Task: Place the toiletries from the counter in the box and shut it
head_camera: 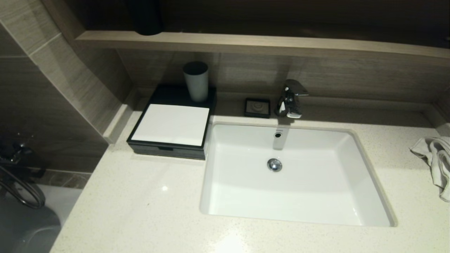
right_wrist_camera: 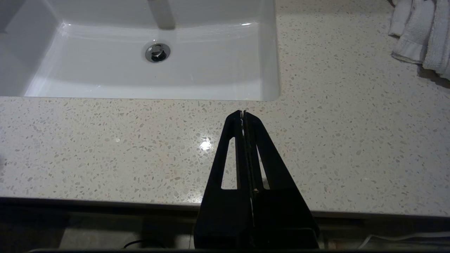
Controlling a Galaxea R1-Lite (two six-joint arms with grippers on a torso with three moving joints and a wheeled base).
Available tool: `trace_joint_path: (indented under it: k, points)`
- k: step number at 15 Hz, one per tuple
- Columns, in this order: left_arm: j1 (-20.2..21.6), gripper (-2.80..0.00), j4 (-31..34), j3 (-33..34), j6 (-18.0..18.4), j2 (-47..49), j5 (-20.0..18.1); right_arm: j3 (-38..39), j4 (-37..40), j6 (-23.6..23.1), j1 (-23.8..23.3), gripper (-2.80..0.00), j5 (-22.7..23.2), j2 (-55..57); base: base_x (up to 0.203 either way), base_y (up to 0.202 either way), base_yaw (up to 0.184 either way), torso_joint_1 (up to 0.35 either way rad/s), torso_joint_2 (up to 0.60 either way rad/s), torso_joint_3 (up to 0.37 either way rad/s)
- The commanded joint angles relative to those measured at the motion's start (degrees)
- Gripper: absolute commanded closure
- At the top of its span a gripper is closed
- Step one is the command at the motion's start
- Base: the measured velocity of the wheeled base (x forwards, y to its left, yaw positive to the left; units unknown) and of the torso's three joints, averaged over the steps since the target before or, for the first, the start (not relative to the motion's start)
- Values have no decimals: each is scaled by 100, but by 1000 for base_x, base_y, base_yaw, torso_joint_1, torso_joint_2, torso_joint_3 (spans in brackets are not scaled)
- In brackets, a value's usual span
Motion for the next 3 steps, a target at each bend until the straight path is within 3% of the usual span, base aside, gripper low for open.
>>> trace_joint_path:
  k: [1,3]
  points:
    - [0,0,-2,9,-2,8,-2,0,0,-4,0,0,0,0,0,0,0,0,0,0]
    - [0,0,-2,9,-2,8,-2,0,0,-2,0,0,0,2,0,0,0,0,0,0]
